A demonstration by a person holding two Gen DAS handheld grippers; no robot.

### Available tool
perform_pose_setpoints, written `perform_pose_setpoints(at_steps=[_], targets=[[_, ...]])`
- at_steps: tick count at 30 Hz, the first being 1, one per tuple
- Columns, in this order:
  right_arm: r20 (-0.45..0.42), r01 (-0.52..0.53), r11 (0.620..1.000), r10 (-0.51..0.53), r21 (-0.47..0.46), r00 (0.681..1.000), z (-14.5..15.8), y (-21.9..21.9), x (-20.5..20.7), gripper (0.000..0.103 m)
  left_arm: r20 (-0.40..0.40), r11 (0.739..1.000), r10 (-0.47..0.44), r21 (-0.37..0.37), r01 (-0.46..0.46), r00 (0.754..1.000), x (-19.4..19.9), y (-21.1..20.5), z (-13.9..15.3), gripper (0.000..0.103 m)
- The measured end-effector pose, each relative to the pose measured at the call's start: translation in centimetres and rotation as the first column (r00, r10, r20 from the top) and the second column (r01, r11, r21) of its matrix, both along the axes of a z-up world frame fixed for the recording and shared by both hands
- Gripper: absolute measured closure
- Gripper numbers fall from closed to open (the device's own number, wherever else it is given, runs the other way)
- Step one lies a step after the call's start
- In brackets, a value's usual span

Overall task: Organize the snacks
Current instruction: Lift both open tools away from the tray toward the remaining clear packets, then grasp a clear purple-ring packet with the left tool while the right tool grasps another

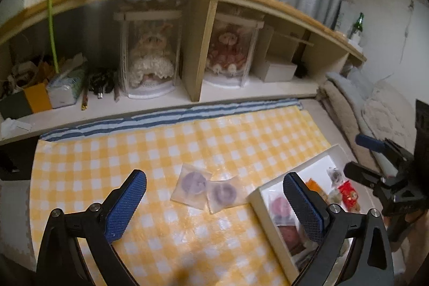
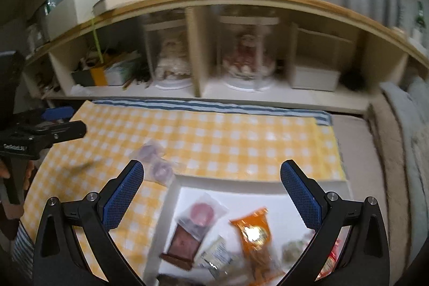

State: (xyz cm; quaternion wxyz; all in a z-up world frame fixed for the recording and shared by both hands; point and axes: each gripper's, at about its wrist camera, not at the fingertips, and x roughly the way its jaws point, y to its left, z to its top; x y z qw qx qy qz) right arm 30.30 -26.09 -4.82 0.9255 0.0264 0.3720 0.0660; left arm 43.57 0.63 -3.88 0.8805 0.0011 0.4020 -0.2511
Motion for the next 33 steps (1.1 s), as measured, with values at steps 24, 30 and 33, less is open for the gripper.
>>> perform_pose_setpoints(at_steps=[24,30,33], targets=[[-0.429,-0.158,0.987,0.146,0.009,0.891,-13.4,5.6,16.1,0.076,-0.088,0.927,-0.175,0.321,0.194,0.981,9.9,-7.0,-15.0,0.041],[-0.496,-0.198,0.978,0.144,-0.058,0.857,-15.5,6.6,16.7,0.079,-0.059,0.94,-0.109,0.317,0.122,0.992,10.0,-5.2,-15.7,0.048],[-0.518,-0.242,0.967,0.167,-0.079,0.839,-15.4,7.6,16.3,0.081,-0.057,0.947,-0.066,0.312,0.08,0.996,9.2,-3.0,-15.6,0.048]])
